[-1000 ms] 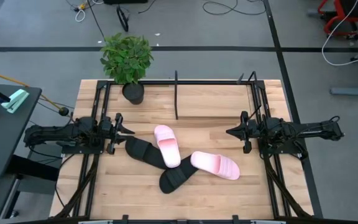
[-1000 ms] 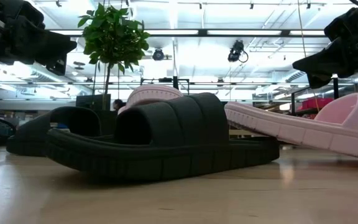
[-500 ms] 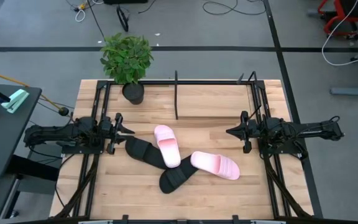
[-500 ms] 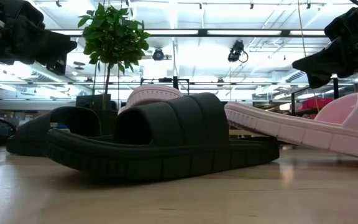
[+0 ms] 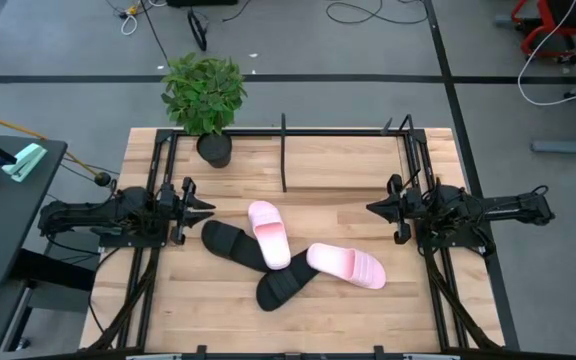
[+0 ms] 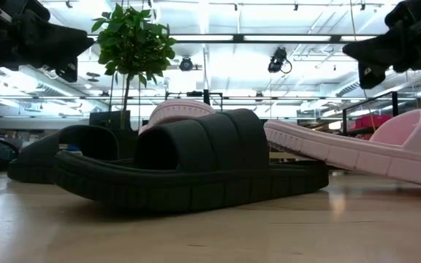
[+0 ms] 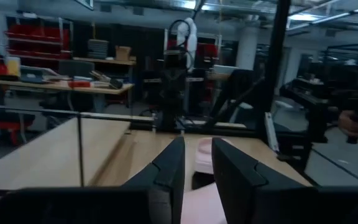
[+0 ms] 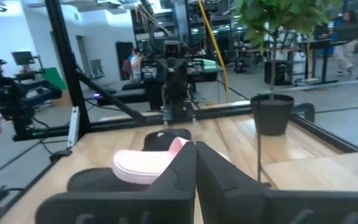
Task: Pick and place slides into the shelf
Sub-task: Put the right pink slide on the shelf
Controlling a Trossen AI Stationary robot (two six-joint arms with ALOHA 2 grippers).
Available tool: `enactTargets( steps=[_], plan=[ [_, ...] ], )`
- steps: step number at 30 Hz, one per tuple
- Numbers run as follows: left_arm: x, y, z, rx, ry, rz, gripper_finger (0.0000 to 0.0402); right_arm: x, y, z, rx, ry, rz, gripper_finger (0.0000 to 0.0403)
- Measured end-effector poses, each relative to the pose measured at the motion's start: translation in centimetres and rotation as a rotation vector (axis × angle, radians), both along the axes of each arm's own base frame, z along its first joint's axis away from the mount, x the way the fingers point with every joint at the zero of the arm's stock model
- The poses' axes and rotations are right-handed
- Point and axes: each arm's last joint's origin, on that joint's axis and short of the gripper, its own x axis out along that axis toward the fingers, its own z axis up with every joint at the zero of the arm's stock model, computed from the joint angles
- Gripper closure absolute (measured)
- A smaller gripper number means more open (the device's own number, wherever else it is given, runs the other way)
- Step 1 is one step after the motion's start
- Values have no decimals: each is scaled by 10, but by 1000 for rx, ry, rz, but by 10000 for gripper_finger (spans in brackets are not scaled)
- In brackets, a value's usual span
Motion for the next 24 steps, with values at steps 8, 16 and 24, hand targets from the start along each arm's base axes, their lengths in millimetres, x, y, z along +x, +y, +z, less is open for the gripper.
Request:
enactTargets(
  steps=[8, 16, 24],
  plan=[
    [0, 2, -1, -14, 15, 57, 306, 7, 1, 46, 20, 282, 32, 359],
    [1, 0, -6, -145, 64, 10, 314, 17, 10, 65, 266, 731, 188, 365],
    [2, -11, -12, -266, 137, -108, 331, 11, 33, 28, 461, 1070, 218, 386]
  ],
)
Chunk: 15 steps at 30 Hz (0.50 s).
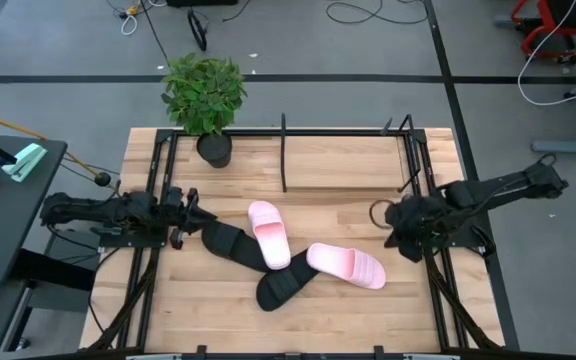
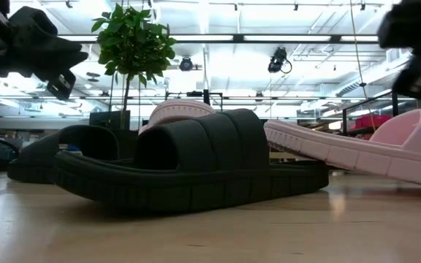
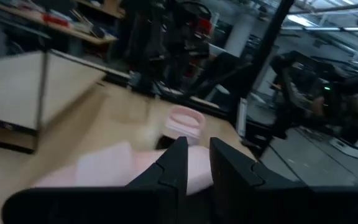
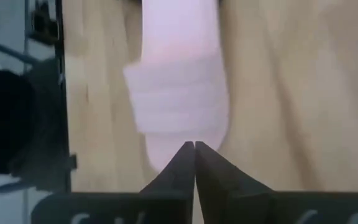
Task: Pick and place slides into the shelf
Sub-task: Put the right pink slide on the shelf
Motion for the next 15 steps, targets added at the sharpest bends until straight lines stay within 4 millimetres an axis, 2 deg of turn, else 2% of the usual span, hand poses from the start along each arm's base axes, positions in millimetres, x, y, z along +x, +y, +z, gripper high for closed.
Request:
enactTargets(
  steps=[6, 10, 15],
  plan=[
    [3, -10, -1, -51, 22, -26, 352, -9, 20, -9, 68, 94, -18, 387],
    [6, -19, 1, -37, 51, -34, 363, -11, 35, -5, 84, 29, -28, 387],
    [15, -31, 18, 10, 109, -27, 367, -12, 52, -2, 45, -80, -50, 387]
  ],
)
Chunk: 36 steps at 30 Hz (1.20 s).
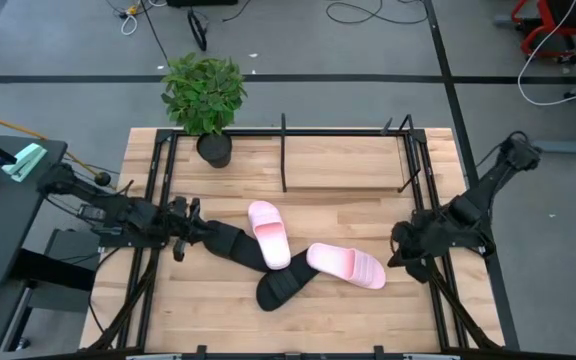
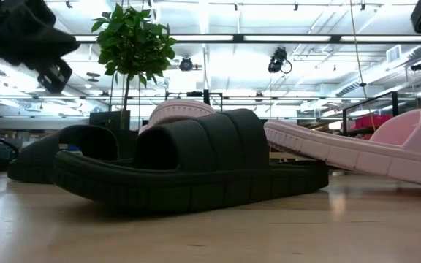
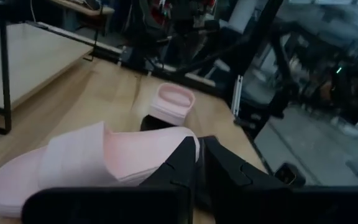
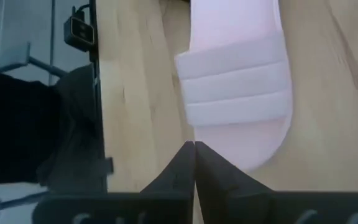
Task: Pick and place slides into the shelf
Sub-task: Put the right pink slide on the shelf
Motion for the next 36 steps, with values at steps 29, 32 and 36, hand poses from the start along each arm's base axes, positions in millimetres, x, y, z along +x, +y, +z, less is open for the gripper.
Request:
enactTargets(
  steps=[29, 32, 36],
  plan=[
    [61, -47, 50, 340, 150, -111, 367, 1, 48, -53, 15, 373, -417, 349],
    [61, -47, 50, 342, 153, -109, 362, 2, 48, -55, 16, 357, -482, 320],
    [61, -47, 50, 341, 154, -109, 358, 4, 49, -59, 26, 360, -562, 279]
  ],
)
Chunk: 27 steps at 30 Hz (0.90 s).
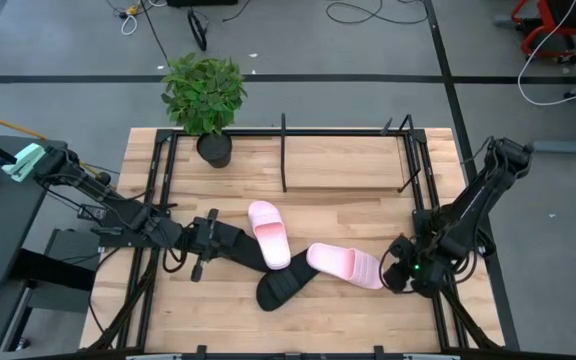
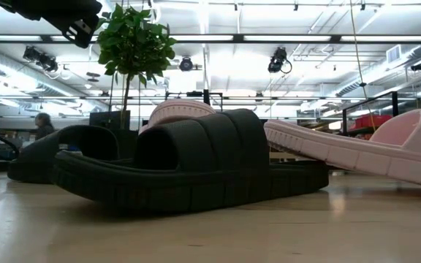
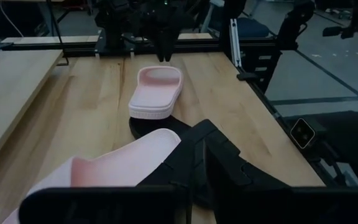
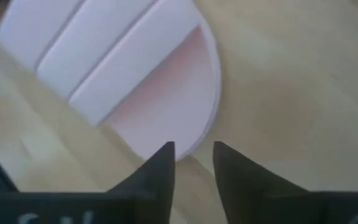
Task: Pick and place slides into the shelf
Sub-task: Put the right pink slide on the shelf
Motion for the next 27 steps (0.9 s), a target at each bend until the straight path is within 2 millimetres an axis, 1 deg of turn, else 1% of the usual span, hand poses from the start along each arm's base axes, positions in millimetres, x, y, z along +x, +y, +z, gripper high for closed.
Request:
enactTargets(
  steps=[8, 14, 20, 27],
  plan=[
    [0, 0, 0, 3, 3, 0, 367, 2, 3, -10, 6, 43, -122, 215],
    [0, 0, 0, 4, 3, 0, 360, 7, 7, -16, 6, 10, -181, 182],
    [0, 0, 0, 5, 4, 0, 362, 11, 12, -25, 1, 5, -221, 175],
    [0, 0, 0, 5, 4, 0, 365, 15, 16, -33, -26, -31, -258, 181]
  ],
)
